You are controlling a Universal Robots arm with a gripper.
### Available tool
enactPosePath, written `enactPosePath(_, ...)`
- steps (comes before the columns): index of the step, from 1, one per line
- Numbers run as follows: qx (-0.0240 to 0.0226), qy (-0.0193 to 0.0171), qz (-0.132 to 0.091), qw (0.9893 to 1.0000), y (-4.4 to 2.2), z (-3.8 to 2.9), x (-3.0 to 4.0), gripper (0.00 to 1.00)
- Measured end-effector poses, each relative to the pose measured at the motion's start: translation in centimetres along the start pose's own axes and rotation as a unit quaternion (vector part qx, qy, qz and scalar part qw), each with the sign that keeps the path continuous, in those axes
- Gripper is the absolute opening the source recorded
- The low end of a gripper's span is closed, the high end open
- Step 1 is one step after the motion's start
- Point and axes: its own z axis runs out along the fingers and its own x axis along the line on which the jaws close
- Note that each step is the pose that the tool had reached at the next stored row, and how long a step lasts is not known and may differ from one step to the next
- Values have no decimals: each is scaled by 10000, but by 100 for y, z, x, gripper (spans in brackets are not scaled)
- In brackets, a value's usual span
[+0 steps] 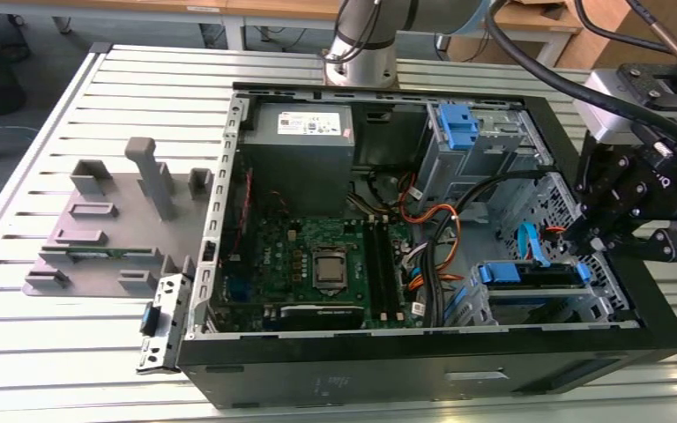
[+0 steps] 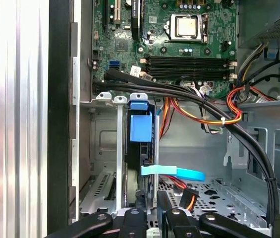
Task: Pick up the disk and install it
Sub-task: 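Insert the second disk wire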
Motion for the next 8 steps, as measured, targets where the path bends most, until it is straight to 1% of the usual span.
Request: enactPosePath(8,0,-2,0,10000,-88,16,-18,24)
